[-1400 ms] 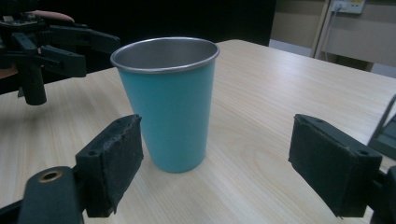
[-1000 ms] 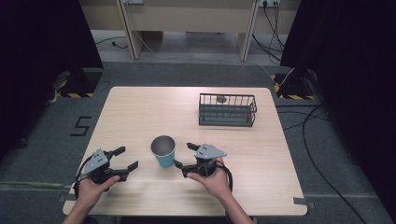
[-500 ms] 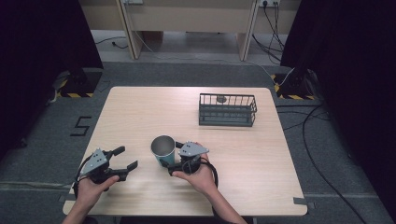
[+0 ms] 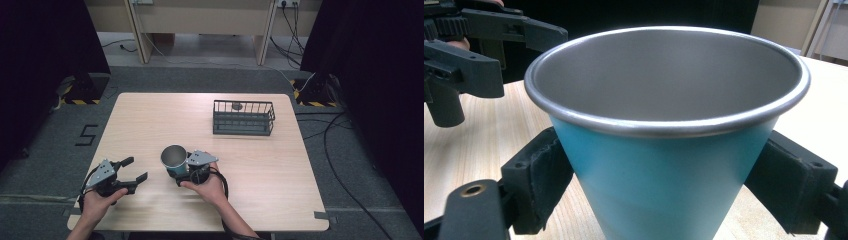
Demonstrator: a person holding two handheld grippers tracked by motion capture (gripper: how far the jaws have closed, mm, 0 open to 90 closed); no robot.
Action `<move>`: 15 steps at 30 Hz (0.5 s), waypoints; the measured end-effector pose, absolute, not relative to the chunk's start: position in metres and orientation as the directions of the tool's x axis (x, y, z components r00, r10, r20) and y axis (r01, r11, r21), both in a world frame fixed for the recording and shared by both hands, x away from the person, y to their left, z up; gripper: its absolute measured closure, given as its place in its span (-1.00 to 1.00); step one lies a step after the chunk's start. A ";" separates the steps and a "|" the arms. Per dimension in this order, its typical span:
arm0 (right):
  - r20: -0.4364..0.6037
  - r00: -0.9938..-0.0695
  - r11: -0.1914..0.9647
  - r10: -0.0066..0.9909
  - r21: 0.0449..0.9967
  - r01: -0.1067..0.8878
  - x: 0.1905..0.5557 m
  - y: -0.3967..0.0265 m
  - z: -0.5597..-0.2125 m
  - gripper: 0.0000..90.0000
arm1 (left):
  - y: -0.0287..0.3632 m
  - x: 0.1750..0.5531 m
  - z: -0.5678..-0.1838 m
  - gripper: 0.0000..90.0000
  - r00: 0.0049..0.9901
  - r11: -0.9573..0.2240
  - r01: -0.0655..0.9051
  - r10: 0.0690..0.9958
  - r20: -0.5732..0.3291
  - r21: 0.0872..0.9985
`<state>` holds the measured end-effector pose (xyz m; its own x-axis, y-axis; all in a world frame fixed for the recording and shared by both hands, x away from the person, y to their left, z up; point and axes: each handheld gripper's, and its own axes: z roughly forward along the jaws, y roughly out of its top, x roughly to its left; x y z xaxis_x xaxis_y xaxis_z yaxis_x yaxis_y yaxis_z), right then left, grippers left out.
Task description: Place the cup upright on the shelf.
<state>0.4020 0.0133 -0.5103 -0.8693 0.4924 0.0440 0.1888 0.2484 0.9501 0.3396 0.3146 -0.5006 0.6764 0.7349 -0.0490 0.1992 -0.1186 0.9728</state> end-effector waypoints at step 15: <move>0.077 -0.856 0.178 0.511 0.965 0.194 0.402 0.002 -0.496 -0.61 | 0.315 0.340 -0.501 -0.66 0.675 -0.115 0.199 0.736 -0.051 0.973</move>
<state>0.4016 0.0019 -0.4960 -0.8561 0.5110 0.0775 0.1938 0.1784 0.9647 0.3399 0.3150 -0.5005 0.6751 0.7359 -0.0510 0.1991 -0.1152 0.9732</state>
